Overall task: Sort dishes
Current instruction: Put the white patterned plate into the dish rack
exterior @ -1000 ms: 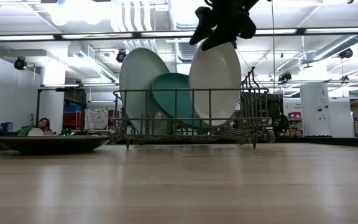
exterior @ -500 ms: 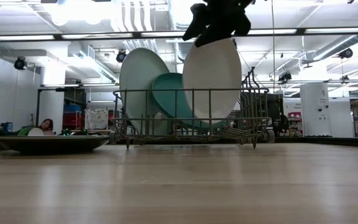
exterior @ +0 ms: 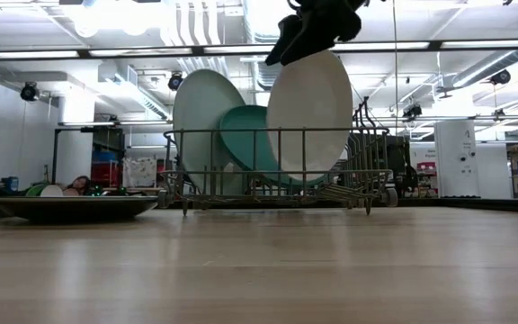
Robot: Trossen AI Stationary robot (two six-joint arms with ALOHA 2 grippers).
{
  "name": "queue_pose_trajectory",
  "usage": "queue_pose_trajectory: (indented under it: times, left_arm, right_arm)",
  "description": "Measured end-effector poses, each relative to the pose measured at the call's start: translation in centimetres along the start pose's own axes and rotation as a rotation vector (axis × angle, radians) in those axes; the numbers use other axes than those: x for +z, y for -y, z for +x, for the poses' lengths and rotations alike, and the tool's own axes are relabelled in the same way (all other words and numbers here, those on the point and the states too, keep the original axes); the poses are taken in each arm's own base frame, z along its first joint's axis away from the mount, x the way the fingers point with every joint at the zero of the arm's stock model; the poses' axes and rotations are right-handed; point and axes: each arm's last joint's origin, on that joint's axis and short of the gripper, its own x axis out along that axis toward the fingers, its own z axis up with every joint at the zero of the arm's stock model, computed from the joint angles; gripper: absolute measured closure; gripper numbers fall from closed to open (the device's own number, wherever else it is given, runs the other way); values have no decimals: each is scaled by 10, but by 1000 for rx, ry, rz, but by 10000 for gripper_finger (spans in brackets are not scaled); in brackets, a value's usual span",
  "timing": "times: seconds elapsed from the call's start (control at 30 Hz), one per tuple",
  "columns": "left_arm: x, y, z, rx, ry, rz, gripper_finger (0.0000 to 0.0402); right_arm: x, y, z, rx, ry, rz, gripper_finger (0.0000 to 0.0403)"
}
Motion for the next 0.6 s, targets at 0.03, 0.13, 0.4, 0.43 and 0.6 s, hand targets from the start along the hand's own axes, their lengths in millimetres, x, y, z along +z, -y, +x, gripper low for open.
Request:
queue_pose_trajectory:
  times: [0.03,0.13,0.4,0.43,0.6]
  left_arm:
    - [0,0,0,0,0,-1,172]
    - [0,1,1,-1,-2,-1,172]
    - [0,2,2,-4,-5,-1,172]
    - [0,3,2,-5,-6,-1,172]
    - [0,5,4,-9,-12,4,172]
  right_arm:
    - [0,0,-1,-4,-2,32,79]
    - [1,1,-3,-8,-4,136,72]
    - [-1,0,-4,10,-21,218,59]
    - [-1,0,-4,18,-20,219,59]
    - [-1,-1,-7,-4,-34,208,59]
